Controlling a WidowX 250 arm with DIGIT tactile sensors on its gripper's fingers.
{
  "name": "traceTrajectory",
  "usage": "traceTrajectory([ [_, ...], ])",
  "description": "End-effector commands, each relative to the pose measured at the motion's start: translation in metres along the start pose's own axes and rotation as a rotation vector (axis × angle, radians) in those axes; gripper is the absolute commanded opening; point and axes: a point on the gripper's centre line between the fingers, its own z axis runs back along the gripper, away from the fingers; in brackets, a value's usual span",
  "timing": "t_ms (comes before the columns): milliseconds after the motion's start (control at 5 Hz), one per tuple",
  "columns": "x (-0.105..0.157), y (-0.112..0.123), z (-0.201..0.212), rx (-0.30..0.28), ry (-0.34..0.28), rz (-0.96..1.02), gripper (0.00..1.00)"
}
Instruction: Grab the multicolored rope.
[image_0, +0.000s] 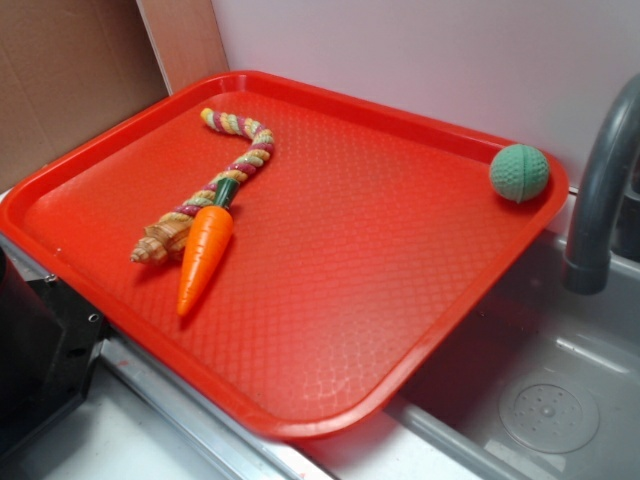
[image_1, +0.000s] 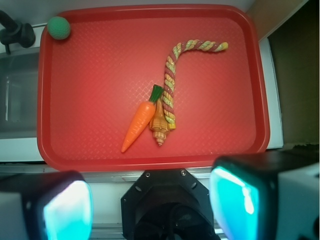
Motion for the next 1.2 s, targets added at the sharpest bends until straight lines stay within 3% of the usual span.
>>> traceTrajectory([
  [0, 0.000, 0.000, 0.000, 0.000, 0.000, 0.000, 1.00],
  [200, 0.020, 0.003, -0.038, 0.096, 0.076, 0.219, 1.00],
  [400, 0.043, -0.001, -0.053, 0.080, -0.003, 0.428, 1.00],
  [600, 0.071, 0.007, -0.094, 0.017, -0.010, 0.533, 1.00],
  [800, 0.092, 0.022, -0.118, 0.071, -0.087, 0.504, 1.00],
  [1000, 0.092, 0.022, -0.118, 0.071, -0.087, 0.504, 1.00],
])
